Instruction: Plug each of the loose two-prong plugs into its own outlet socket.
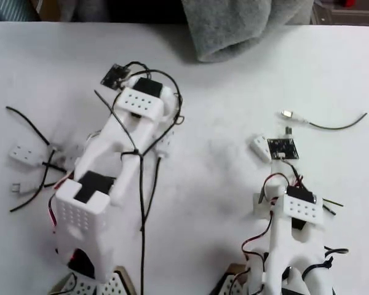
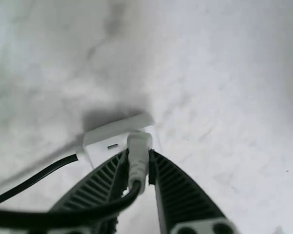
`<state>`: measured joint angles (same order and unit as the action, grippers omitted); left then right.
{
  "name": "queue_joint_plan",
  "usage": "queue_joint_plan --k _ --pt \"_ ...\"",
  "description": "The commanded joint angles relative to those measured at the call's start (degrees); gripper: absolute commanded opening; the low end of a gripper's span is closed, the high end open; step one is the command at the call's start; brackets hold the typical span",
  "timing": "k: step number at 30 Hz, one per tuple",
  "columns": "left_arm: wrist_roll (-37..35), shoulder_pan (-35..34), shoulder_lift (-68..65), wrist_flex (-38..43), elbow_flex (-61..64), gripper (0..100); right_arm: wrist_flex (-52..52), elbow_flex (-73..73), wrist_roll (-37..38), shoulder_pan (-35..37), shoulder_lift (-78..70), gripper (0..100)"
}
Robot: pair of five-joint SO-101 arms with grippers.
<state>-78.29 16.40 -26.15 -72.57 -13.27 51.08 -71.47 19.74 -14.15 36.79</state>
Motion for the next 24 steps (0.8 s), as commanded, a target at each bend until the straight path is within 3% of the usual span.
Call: queue_joint_plan --k 1,24 --pt "-0.70 2.24 0.66 0.70 -1.93 2 -0.66 1.05 -0.53 -0.22 -0.13 36.1" --pt "-0.88 0.22 0.13 0.79 -2.90 2 -0.66 1.05 -0.53 -0.22 -0.13 36.1"
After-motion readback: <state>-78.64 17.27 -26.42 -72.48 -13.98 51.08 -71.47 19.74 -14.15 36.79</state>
